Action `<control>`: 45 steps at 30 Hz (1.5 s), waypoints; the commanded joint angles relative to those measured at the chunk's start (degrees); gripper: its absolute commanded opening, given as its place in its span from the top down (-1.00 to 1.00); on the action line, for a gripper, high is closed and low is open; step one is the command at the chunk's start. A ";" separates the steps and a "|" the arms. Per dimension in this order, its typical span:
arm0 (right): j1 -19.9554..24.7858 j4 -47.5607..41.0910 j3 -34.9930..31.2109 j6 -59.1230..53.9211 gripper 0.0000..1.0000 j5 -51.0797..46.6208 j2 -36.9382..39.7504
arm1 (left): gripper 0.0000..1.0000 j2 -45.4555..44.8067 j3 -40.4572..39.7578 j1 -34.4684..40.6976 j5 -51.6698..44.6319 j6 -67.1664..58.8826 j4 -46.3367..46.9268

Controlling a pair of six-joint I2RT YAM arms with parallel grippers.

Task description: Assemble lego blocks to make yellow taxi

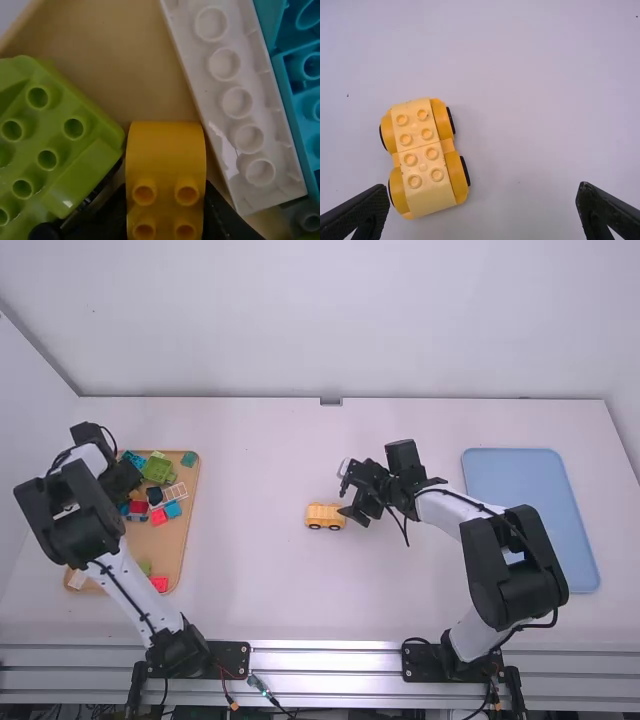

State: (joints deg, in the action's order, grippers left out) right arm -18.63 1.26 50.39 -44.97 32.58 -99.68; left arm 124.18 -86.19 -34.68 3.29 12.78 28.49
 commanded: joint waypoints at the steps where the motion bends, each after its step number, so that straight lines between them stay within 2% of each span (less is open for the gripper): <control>1: -0.17 -0.20 -0.15 0.17 -0.97 0.35 1.53 | 0.79 0.00 -0.11 0.59 0.44 -0.66 1.07; 6: -0.17 -0.24 -0.15 0.20 -0.98 0.33 1.53 | 0.82 -1.92 -1.62 1.27 -0.22 -0.68 2.19; 8: -0.17 -0.22 -0.15 0.20 -0.97 0.35 1.53 | 0.93 -3.65 -1.62 1.36 -1.49 -1.31 2.34; 13: -0.17 -0.24 -0.15 0.20 -0.97 0.37 1.53 | 0.95 -7.96 -1.57 1.88 -9.94 -7.50 2.82; 16: -0.17 -0.22 -0.15 0.22 -0.98 0.35 1.53 | 0.95 -12.13 -0.52 4.81 -14.73 -16.13 3.63; 22: -0.15 -0.24 -0.15 0.20 -0.98 0.33 1.53 | 0.96 -16.52 2.49 12.81 -11.39 -22.82 3.34; 27: 0.74 -0.68 -0.15 0.20 -0.97 0.39 1.53 | 0.96 -21.70 9.25 19.65 -12.22 -29.20 -1.97; 30: 1.14 -1.66 -0.15 0.17 -0.98 0.37 1.53 | 0.96 -26.56 15.96 23.58 -15.04 -36.63 -6.14; 34: 1.11 -1.68 -0.15 0.22 -0.98 0.39 1.53 | 0.97 -32.00 22.56 27.02 -20.98 -52.09 -4.20; 40: 1.03 -0.39 -0.15 0.20 -0.98 0.44 1.53 | 0.97 -32.79 24.50 28.48 -23.52 -64.59 2.40; 45: 0.96 -0.02 -0.15 0.17 -0.98 0.57 1.53 | 0.97 -31.95 24.37 27.96 -28.74 -81.53 9.44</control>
State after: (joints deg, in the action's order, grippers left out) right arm -17.63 1.30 50.39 -45.08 32.60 -99.68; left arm 92.03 -62.24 -6.31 -21.54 -56.97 37.04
